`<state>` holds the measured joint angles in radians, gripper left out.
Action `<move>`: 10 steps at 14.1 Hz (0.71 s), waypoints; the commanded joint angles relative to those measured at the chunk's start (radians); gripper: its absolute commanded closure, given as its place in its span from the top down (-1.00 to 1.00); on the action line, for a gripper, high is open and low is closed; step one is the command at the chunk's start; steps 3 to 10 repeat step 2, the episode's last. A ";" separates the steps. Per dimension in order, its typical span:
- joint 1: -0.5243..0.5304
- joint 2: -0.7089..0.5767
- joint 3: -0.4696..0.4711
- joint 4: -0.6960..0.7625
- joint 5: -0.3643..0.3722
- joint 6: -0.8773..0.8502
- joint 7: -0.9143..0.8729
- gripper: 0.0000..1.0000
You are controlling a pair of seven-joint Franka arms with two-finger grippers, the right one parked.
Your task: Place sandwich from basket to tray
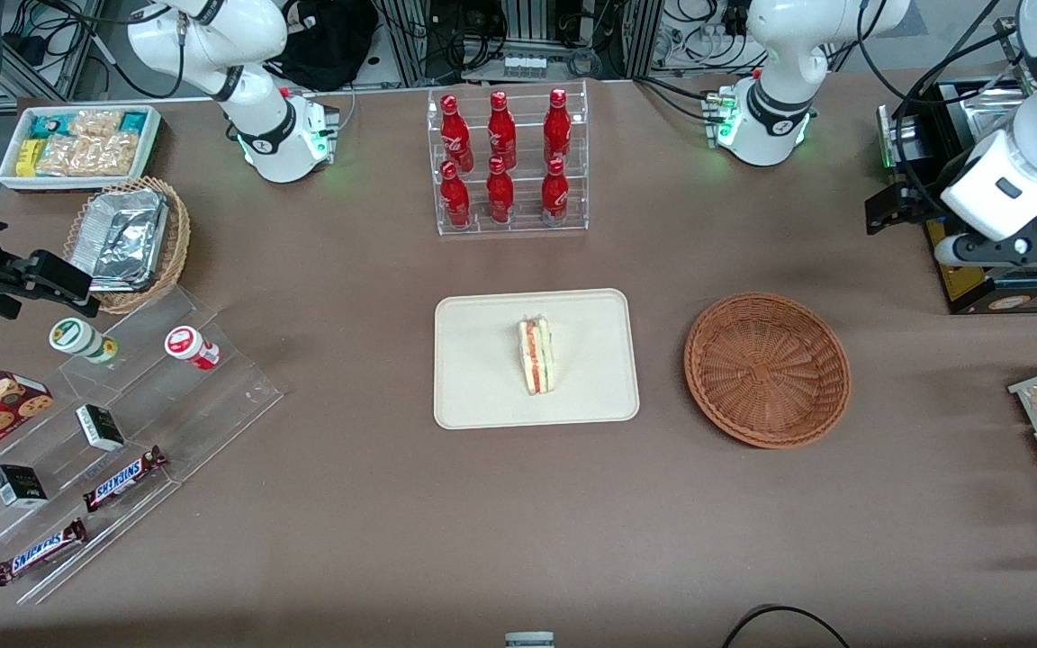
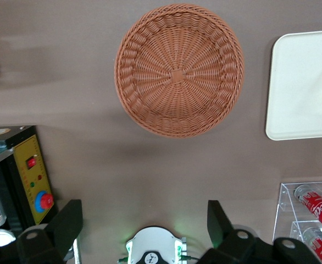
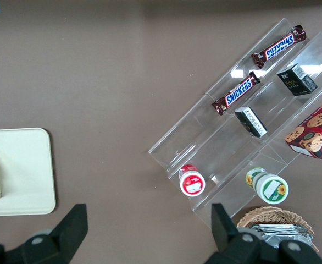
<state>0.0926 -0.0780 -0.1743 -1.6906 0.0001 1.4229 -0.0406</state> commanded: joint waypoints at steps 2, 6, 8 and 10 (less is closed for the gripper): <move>0.013 -0.014 0.005 0.029 0.015 -0.075 0.016 1.00; 0.013 -0.014 0.005 0.029 0.015 -0.075 0.016 1.00; 0.013 -0.014 0.005 0.029 0.015 -0.075 0.016 1.00; 0.013 -0.014 0.005 0.029 0.015 -0.075 0.016 1.00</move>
